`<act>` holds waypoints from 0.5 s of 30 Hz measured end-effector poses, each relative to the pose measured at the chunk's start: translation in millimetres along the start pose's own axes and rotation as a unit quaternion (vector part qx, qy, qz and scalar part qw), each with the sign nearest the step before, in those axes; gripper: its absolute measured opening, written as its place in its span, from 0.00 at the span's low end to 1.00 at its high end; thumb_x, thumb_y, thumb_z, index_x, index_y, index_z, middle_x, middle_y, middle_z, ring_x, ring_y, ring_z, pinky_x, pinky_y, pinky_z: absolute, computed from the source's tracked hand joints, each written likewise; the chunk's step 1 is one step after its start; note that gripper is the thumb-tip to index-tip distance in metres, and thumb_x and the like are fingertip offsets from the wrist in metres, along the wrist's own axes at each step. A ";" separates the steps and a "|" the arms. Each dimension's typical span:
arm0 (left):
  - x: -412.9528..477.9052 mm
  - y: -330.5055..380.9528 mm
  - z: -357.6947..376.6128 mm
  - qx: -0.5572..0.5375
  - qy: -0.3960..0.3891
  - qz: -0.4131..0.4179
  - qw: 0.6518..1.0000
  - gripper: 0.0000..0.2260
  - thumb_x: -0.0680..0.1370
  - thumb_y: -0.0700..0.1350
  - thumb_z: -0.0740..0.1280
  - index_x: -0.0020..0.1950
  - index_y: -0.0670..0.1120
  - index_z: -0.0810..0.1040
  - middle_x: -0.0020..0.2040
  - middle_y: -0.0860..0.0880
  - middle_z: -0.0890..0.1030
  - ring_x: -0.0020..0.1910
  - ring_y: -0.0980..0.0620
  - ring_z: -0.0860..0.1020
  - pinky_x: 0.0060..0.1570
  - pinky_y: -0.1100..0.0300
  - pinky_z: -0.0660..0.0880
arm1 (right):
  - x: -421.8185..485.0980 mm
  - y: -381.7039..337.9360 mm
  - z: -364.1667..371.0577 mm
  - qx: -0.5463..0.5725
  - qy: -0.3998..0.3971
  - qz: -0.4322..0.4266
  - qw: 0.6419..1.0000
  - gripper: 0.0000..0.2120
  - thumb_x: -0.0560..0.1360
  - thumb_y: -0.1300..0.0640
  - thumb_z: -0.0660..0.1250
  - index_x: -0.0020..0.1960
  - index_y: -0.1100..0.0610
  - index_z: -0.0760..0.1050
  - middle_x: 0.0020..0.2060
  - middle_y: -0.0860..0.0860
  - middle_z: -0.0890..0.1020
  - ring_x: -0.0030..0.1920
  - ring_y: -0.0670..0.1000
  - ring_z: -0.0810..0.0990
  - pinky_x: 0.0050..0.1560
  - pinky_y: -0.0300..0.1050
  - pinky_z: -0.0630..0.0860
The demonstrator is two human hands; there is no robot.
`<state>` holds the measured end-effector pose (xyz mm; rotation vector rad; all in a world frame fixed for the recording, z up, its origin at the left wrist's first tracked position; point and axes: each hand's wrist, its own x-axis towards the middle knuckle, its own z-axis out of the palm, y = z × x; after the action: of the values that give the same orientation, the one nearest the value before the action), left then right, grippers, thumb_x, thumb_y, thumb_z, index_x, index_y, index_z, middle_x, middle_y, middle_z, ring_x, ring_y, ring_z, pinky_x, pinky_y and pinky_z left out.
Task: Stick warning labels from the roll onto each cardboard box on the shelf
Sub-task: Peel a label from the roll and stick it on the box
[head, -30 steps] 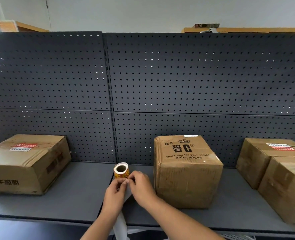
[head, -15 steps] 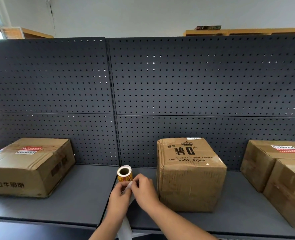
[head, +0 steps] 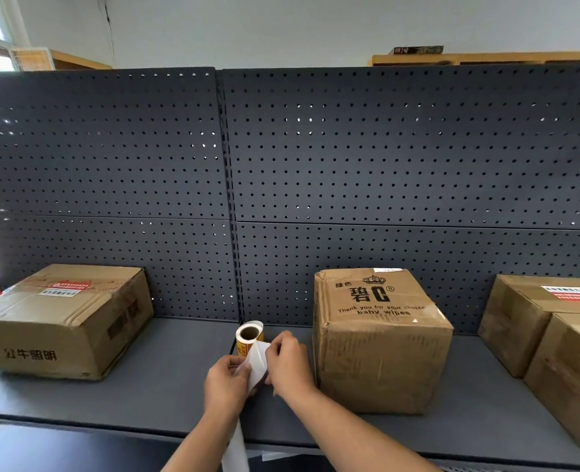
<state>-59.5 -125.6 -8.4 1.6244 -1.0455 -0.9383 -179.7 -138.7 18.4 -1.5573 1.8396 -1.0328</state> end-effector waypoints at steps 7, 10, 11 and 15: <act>-1.9 -1.7 1.3 0.071 -0.004 -0.002 0.997 0.04 0.81 0.39 0.66 0.50 0.46 0.80 0.47 0.45 0.84 0.42 0.48 0.83 0.35 0.56 0.80 | 3.6 -13.9 -8.7 0.010 0.034 -0.010 0.999 0.07 0.80 0.56 0.64 0.44 0.55 0.72 0.38 0.54 0.82 0.36 0.56 0.83 0.33 0.53 0.80; -0.5 -0.6 1.3 0.077 -0.015 -0.006 0.997 0.07 0.80 0.35 0.64 0.52 0.46 0.79 0.49 0.44 0.83 0.42 0.46 0.83 0.33 0.57 0.81 | 4.2 -21.9 -15.9 0.012 0.056 -0.024 0.998 0.05 0.80 0.56 0.64 0.47 0.57 0.74 0.40 0.53 0.82 0.39 0.53 0.81 0.35 0.47 0.75; -1.4 1.3 0.7 0.083 -0.016 -0.003 0.996 0.08 0.80 0.35 0.64 0.53 0.46 0.79 0.49 0.44 0.82 0.43 0.47 0.83 0.34 0.57 0.81 | 5.5 -23.3 -17.9 0.015 0.061 -0.027 0.998 0.05 0.79 0.57 0.64 0.47 0.58 0.75 0.40 0.53 0.81 0.40 0.53 0.81 0.35 0.47 0.74; -7.3 7.9 -0.7 0.116 -0.018 0.034 0.993 0.11 0.80 0.35 0.63 0.58 0.47 0.77 0.52 0.50 0.81 0.49 0.51 0.79 0.41 0.60 0.75 | 6.5 -25.9 -23.8 0.025 0.061 -0.043 0.997 0.05 0.79 0.57 0.65 0.45 0.56 0.74 0.38 0.51 0.81 0.38 0.52 0.81 0.36 0.49 0.78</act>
<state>-62.9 -119.9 0.1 1.7541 -1.2649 -0.8287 -184.6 -141.1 53.7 -1.5878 1.8246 -1.2304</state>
